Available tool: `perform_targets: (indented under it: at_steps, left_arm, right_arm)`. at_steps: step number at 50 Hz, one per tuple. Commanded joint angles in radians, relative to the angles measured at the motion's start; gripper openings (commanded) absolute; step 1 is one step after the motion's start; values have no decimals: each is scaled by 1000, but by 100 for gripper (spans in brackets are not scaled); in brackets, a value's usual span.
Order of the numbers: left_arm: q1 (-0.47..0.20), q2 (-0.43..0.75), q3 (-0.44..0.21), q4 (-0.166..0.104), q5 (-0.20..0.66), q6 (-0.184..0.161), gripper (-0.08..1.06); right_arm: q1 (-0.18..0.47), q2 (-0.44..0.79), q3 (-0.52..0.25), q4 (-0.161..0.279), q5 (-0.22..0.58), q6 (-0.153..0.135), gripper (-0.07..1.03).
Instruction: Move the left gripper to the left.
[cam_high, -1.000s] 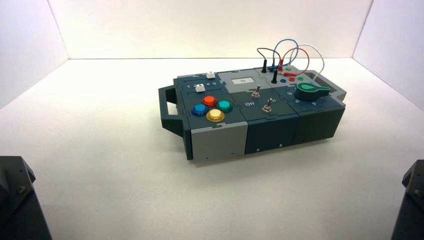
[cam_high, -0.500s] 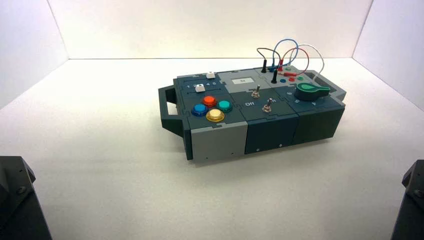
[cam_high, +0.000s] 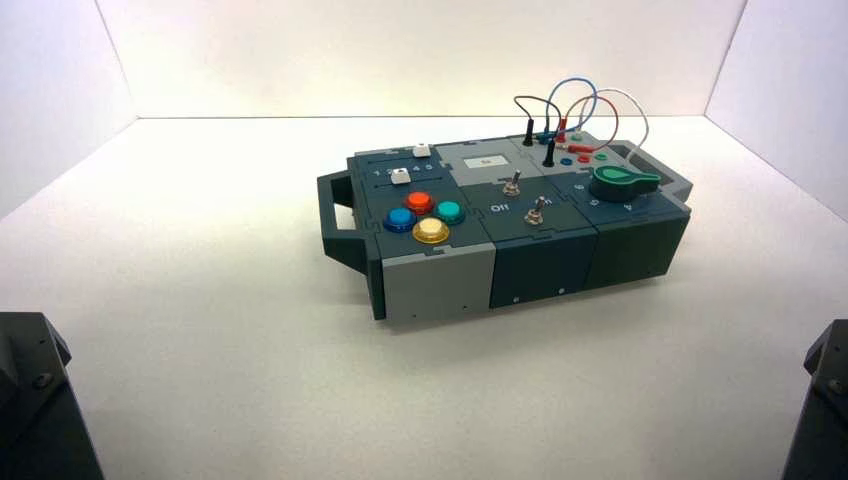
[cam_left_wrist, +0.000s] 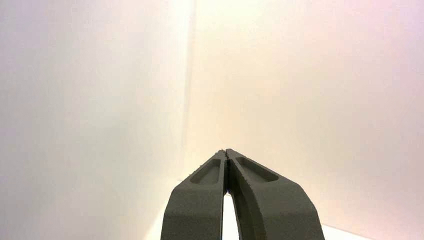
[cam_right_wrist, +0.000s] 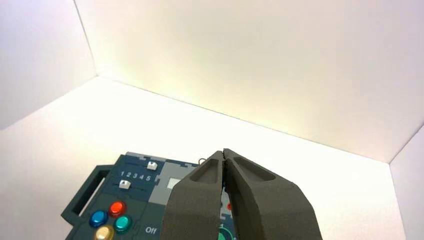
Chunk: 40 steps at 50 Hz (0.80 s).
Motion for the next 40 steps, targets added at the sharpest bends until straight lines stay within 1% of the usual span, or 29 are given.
perform_targets:
  at_steps: [1,8,12,17,20,25,29,36,40]
  left_arm:
    - [60,14,-21,-3,8,-5,-3]
    - [120,6,11,-3,11,-3,-3]
    - [150,0,25,-2,11,5,-3]
    - [178,0,25,2,9,25,-3]
    - [196,5,17,9,9,48,-3]
    - [201,29,-3,20,5,87,-3]
    - [201,43,-17,26,3,103,-3]
    - [207,84,-41,40,-12,103,-3]
    - [209,107,-55,41,-14,103,-3]
  right_arm:
    - [8,20,-21,6,2,5,-2]
    - [9,34,-23,12,2,5,-2]
    - [11,41,-25,15,5,5,-2]
    - [11,49,-25,15,6,5,-3]
    - [11,54,-26,20,6,5,-2]
    - [11,58,-26,25,6,5,-2]
    - [11,61,-25,25,6,5,-2]
    - [11,66,-25,28,9,5,-2]
    - [11,66,-23,32,11,3,-2]
